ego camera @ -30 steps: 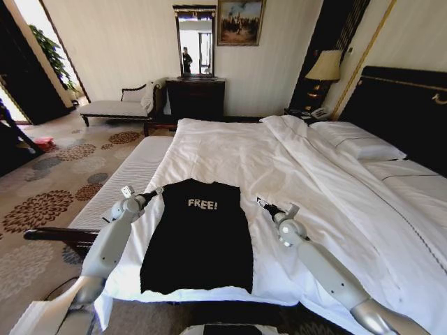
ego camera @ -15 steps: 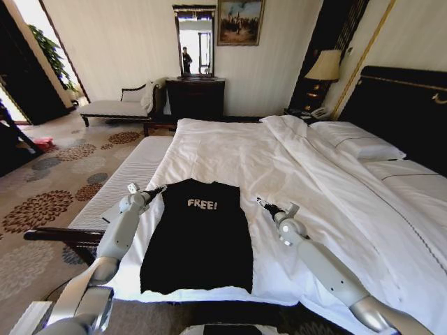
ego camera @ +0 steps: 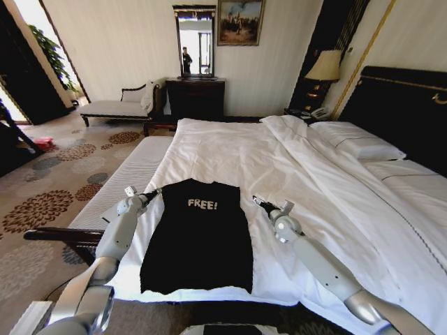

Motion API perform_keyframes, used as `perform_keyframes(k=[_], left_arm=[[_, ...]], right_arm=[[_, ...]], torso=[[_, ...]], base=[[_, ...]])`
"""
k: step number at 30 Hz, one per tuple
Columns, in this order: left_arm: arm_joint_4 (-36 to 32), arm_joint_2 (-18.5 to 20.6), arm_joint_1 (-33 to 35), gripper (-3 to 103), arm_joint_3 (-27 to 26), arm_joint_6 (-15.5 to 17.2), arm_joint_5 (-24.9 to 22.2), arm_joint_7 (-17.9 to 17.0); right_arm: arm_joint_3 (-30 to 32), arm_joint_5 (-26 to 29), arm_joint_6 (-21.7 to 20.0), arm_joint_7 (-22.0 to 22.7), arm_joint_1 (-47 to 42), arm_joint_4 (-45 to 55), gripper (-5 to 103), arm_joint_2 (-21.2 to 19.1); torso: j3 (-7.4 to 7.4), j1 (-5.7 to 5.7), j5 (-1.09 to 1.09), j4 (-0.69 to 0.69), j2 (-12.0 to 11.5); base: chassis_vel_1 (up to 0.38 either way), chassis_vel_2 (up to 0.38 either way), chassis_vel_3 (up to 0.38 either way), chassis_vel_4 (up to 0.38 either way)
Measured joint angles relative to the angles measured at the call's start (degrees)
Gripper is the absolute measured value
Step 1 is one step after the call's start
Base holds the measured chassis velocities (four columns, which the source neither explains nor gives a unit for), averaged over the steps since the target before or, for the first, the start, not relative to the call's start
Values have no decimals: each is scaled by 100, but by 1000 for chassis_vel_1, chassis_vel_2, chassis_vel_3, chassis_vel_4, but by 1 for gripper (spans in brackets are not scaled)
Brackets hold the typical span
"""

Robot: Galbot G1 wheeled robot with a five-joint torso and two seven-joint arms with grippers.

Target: Fold the clothes on the bed.

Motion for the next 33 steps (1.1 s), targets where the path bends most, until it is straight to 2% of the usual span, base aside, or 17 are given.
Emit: perform_keyframes(k=[2,4,5,8,10,12,21,24,27,30,33], left_arm=[[34,-16,-30,38,-1,-15,27,1],[112,-67,-100,27,-1,-35,86,1],[112,-67,-100,27,-1,-35,86,1],[191,-137,-160,12,-1,-55,179,23],[202,-149,-161,12,-1,-64,207,38],[228,-172,-161,2,-1,-96,263,79],[146,-111,-88,0,-1,-191,355,156],[137,-102,-56,14,-14,-215,393,176],[157,-119,-51,20,-22,-256,439,204],[193,-170,-65,36,-36,-306,483,225],[214,-200,-87,41,-38,-328,510,236]], right_arm=[[-8,1,0,0,7,-2,100,0],[-17,3,-2,2,20,-7,100,1],[-17,3,-2,2,20,-7,100,1],[-34,4,-2,2,25,-9,100,2],[-34,5,-2,2,25,-9,100,2],[-34,5,-2,2,25,-10,100,2],[-36,5,-3,2,20,-32,100,17],[-55,4,-2,2,23,-42,100,43],[-65,2,-2,2,24,-43,100,54],[-68,0,-3,3,24,-43,100,54],[-67,0,-3,4,13,-38,100,42]], torso=[[0,0,0,0,0],[0,0,0,-2,0],[0,0,0,-2,0],[0,0,1,-3,0],[0,0,1,-3,0],[0,0,0,-1,0],[0,0,1,-1,0],[0,0,0,0,0],[0,0,1,0,0],[0,0,0,-2,0],[0,0,1,-2,0]], base=[[0,0,0,0],[0,0,0,0],[0,0,0,0],[0,0,0,0],[0,0,0,0],[0,0,0,0],[0,0,0,0],[0,0,0,0],[0,0,0,0],[0,0,0,0],[0,0,0,0]])
